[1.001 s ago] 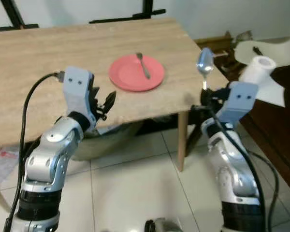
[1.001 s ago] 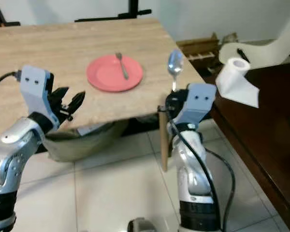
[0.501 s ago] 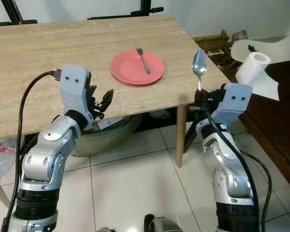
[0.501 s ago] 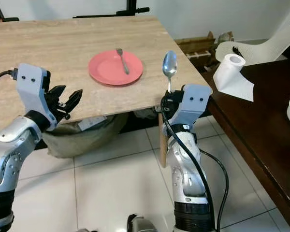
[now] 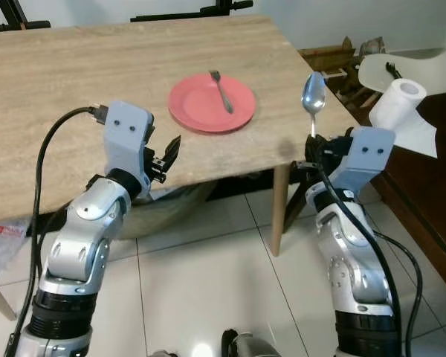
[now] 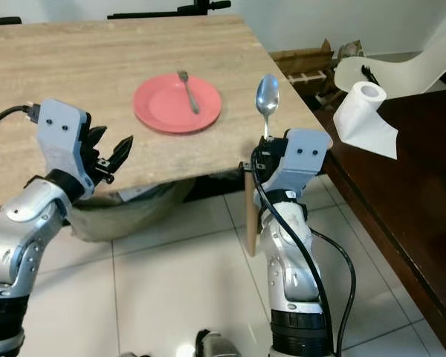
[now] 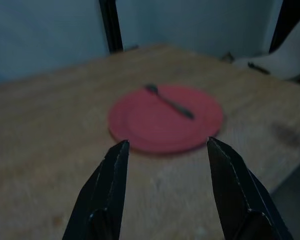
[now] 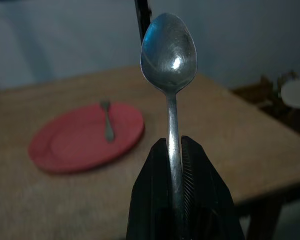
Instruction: Setting the table
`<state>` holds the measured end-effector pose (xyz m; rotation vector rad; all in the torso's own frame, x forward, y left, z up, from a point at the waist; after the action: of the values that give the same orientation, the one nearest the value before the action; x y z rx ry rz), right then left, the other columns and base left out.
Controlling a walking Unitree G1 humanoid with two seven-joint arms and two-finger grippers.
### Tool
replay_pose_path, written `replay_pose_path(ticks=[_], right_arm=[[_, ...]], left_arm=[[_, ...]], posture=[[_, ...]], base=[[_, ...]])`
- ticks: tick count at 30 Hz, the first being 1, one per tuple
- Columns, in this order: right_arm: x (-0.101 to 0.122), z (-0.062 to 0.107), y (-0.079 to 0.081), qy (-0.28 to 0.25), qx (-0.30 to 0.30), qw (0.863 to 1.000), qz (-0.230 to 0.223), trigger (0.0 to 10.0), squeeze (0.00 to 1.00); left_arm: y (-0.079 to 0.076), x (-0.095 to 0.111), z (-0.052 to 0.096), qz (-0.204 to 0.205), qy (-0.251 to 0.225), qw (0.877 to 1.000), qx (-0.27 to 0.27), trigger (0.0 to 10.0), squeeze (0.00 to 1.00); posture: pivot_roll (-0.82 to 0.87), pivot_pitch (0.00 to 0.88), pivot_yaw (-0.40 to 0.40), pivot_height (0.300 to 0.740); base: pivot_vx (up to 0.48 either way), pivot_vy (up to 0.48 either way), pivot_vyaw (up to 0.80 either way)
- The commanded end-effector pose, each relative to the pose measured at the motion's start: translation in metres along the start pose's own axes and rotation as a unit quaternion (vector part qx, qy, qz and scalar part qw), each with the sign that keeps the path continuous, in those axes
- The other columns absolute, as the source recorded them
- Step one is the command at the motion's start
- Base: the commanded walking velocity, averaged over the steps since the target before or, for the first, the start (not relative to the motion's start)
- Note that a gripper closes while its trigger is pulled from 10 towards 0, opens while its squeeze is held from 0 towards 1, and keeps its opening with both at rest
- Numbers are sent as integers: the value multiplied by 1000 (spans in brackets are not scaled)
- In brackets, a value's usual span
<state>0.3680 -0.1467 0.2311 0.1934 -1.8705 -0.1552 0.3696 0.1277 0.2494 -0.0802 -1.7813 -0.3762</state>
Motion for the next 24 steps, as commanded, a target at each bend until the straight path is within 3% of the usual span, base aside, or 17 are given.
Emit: replay_pose_path(ticks=[1,11,18,24], right_arm=[[2,-1,-4,-8,-5,1000,2,10000,0],[5,-7,1,-28,3,1000,11,10000,0],[0,-8,3,-21,16,999,18,10000,0],[-1,-8,0,-17,17,999,25,10000,0]], left_arm=[[0,-2,0,-2,-2,1000,1,10000,0],[5,-11,-12,17,15,1000,4,10000,0],[10,-16,-13,28,14,999,23,10000,0],[6,-20,-11,30,16,999,22,10000,0]], posture=[[-96,0,61,740],[-95,0,101,740],[-102,0,79,740],[-106,0,68,740]], base=[[0,0,0],[0,0,0],[0,0,0],[0,0,0]])
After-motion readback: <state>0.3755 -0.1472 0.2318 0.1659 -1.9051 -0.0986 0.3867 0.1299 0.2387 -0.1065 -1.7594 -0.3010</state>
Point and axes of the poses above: a point about 5 cm out from each wrist's last joint towards the gripper, its own z axis pointing back from the gripper into the wrist, its own x axis along the axis of the wrist's last joint, y = z × x, the point moved 6 cm from there along -z, pointing out of the wrist towards the gripper, and after that the axes turned 4 degrees about -z, right-handed, at the moved point
